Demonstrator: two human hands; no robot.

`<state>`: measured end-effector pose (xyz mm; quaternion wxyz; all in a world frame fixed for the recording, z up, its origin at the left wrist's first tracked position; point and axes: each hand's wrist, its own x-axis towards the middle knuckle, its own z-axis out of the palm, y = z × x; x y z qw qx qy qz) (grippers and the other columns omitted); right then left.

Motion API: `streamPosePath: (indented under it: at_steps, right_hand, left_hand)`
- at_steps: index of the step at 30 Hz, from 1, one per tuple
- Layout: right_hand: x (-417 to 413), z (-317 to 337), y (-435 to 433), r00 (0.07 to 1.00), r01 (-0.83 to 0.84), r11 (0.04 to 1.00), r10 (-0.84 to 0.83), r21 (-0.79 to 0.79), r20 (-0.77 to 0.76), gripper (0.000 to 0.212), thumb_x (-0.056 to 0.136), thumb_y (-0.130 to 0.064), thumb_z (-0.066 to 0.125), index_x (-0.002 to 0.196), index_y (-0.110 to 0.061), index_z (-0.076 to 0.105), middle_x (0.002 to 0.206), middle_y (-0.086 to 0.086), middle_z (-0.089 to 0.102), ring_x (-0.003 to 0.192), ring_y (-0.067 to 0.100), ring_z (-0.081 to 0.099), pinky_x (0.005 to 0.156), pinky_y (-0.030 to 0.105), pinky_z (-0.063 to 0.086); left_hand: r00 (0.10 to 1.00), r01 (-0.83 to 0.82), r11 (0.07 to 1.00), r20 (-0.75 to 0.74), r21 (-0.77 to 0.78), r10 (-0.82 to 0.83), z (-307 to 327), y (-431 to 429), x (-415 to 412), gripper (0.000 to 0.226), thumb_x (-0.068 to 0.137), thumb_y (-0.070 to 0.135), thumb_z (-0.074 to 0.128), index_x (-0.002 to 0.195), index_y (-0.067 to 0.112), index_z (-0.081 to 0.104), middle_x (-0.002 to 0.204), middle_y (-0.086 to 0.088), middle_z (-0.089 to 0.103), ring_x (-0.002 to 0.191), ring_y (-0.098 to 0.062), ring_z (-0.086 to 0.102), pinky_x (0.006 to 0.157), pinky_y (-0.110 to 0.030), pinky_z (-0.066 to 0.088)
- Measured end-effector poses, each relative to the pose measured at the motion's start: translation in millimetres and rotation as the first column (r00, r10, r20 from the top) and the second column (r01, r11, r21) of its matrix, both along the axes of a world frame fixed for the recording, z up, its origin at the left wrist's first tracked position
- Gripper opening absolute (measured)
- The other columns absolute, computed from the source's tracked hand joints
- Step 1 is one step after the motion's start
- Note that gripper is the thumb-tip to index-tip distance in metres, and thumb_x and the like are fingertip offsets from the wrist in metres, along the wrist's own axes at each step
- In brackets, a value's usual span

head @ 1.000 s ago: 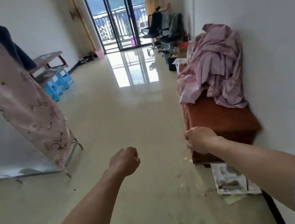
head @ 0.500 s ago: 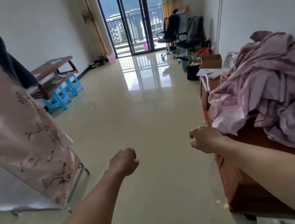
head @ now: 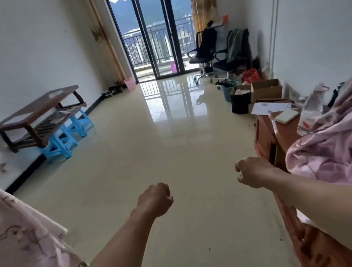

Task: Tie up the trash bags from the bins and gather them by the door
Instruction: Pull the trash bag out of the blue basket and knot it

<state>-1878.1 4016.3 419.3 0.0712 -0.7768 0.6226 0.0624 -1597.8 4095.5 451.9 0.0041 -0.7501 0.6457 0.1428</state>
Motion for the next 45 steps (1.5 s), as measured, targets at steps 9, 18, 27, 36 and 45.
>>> streamPosePath:
  at_steps: [9, 18, 27, 36, 45]
  right_hand:
    - [96.9, 21.4, -257.3, 0.991, -0.134, 0.990, 0.135, -0.030, 0.017, 0.035, 0.093, -0.037, 0.054, 0.124, -0.022, 0.060, 0.116, 0.003, 0.065, 0.103, 0.025, 0.062, 0.083, 0.034, 0.049]
    - [156.4, -6.7, -527.3, 1.000, 0.004, 0.999, -0.003, 0.036, -0.017, 0.034, 0.092, -0.035, 0.054, 0.122, -0.021, 0.060, 0.120, 0.003, 0.064, 0.106, 0.025, 0.062, 0.085, 0.032, 0.049]
    - [145.4, 14.3, -765.1, 0.982, 0.189, 0.981, -0.189, 0.049, 0.009, 0.038, 0.093, -0.037, 0.054, 0.129, -0.025, 0.056, 0.129, 0.004, 0.060, 0.111, 0.024, 0.060, 0.082, 0.032, 0.044]
    - [131.6, -19.1, -1051.3, 0.973, 0.232, 0.967, -0.233, 0.110, -0.006, 0.040, 0.093, -0.041, 0.054, 0.129, -0.023, 0.055, 0.130, 0.003, 0.059, 0.113, 0.024, 0.059, 0.087, 0.033, 0.047]
    - [151.4, 0.3, -1317.0, 0.987, 0.161, 0.982, -0.160, 0.094, -0.015, 0.041, 0.094, -0.040, 0.053, 0.131, -0.023, 0.055, 0.130, 0.003, 0.059, 0.115, 0.024, 0.058, 0.088, 0.033, 0.046]
  left_hand:
    - [0.992, -0.119, 0.993, -0.027, 0.006, 0.119, 3.5, -237.9, 87.1, 0.025, 0.092, 0.032, 0.052, 0.112, 0.022, 0.063, 0.123, -0.005, 0.062, 0.110, -0.025, 0.060, 0.087, -0.031, 0.046]
    - [0.998, -0.036, 0.998, -0.055, 0.042, 0.038, -18.9, -537.0, 157.2, 0.026, 0.092, 0.033, 0.053, 0.113, 0.020, 0.063, 0.123, -0.008, 0.061, 0.112, -0.026, 0.058, 0.089, -0.031, 0.045]
    - [0.985, 0.151, 0.988, -0.080, -0.013, -0.151, 6.5, -830.5, 148.5, 0.023, 0.090, 0.032, 0.053, 0.107, 0.022, 0.065, 0.116, -0.006, 0.065, 0.103, -0.026, 0.062, 0.081, -0.029, 0.045]
    - [0.980, 0.197, 0.980, -0.049, 0.037, -0.195, -23.4, -1117.3, 137.0, 0.025, 0.091, 0.033, 0.053, 0.111, 0.022, 0.063, 0.119, -0.007, 0.062, 0.108, -0.026, 0.060, 0.085, -0.031, 0.046]
    - [0.988, 0.145, 0.989, -0.054, 0.025, -0.144, -18.3, -1376.7, 159.6, 0.023, 0.090, 0.034, 0.053, 0.107, 0.023, 0.064, 0.115, -0.006, 0.065, 0.103, -0.026, 0.062, 0.081, -0.030, 0.046]
